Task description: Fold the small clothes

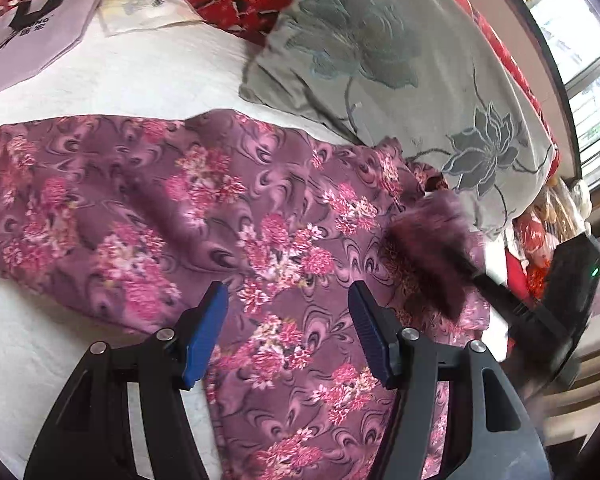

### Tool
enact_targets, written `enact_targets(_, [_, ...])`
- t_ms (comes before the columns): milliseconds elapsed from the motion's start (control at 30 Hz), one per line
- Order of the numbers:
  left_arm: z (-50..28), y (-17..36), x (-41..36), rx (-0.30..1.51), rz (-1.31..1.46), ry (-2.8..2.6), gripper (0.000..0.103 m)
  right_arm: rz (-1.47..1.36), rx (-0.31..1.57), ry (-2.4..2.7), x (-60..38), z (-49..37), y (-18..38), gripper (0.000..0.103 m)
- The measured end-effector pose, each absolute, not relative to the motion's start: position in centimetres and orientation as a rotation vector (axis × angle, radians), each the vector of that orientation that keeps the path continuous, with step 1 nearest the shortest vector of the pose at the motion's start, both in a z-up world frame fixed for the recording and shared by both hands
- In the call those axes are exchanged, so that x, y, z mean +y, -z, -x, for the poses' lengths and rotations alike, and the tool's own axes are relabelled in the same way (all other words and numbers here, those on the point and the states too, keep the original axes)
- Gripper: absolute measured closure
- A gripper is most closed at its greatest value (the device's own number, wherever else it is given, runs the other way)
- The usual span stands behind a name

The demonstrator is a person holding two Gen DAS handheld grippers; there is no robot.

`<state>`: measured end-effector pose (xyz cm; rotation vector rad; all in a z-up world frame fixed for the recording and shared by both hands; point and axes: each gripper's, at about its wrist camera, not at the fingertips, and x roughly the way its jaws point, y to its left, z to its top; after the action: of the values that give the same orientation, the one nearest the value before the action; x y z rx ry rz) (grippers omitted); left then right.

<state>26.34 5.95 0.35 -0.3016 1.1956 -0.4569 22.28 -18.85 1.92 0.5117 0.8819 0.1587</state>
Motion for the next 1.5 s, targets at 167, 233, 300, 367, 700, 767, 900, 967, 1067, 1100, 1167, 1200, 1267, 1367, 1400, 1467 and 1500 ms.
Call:
enact_targets(167, [-25.7,-0.2,5.9,1.219,0.321,0.493,0.042,-0.484,1.038,-0.254,-13.5,-21.3,1.3,0.078])
enact_targets(233, [-25.2,0.2,4.7,1.243,0.333,0.536,0.042,-0.477,1.065,-0.295,-13.1,-19.5,1.6,0.078])
enact_targets(300, [-24.8,0.5,3.2,1.261,0.328,0.569,0.042,-0.468,1.031,-0.289,-14.0,-17.4,0.9,0.077])
enact_targets(367, [-24.6,1.3,1.1,1.290,0.312,0.601,0.042,-0.475,0.993,-0.227,-16.7,-15.0,0.5,0.072])
enact_targets(700, [-26.5,2.1,-3.6,1.278,0.385,0.474,0.098,-0.621,0.873,0.148,-33.7,-7.0,-0.3,0.069])
enact_targets(767, [-26.0,0.5,-2.5,1.217,0.395,0.468,0.098,-0.664,0.837,0.222,-37.2,-5.7,-0.2,0.067])
enact_targets(900, [-25.0,-1.7,-0.2,1.132,0.341,0.413,0.098,-0.773,0.813,0.297,-41.7,-5.5,1.9,0.064])
enact_targets(967, [-25.2,-1.2,0.3,1.163,0.327,0.406,0.098,-0.830,0.827,0.276,-42.4,-6.7,3.4,0.064])
enact_targets(1067, [-25.7,0.0,0.5,1.211,0.328,0.387,0.098,-0.913,0.866,0.187,-42.4,-8.7,5.6,0.064])
enact_targets(1100, [-25.7,0.2,0.5,1.214,0.326,0.381,0.098,-0.914,0.881,0.136,-41.6,-9.5,5.9,0.073])
enact_targets(1167, [-25.6,1.0,0.2,1.222,0.310,0.371,0.097,-0.797,0.871,0.161,-40.1,-9.9,4.8,0.090])
enact_targets(1200, [-25.6,1.7,0.0,1.241,0.287,0.355,0.097,-0.761,0.833,0.174,-39.8,-9.5,4.2,0.090])
enact_targets(1267, [-25.8,3.7,-0.4,1.302,0.237,0.318,0.089,-0.752,0.795,0.203,-39.6,-8.6,4.3,0.090])
enact_targets(1367, [-25.3,3.4,0.8,1.302,0.304,0.327,0.089,-0.724,0.886,0.233,-39.7,-8.4,5.9,0.091])
enact_targets(1400, [-24.7,2.3,1.5,1.273,0.334,0.337,0.089,-0.712,0.880,0.252,-39.6,-8.1,5.1,0.085])
enact_targets(1467, [-23.7,0.2,2.3,1.191,0.372,0.358,0.089,-0.670,0.846,0.283,-39.1,-7.5,3.4,0.081])
enact_targets(1500, [-23.6,-0.6,2.1,1.168,0.373,0.370,0.087,-0.645,0.808,0.263,-38.4,-7.2,2.2,0.081])
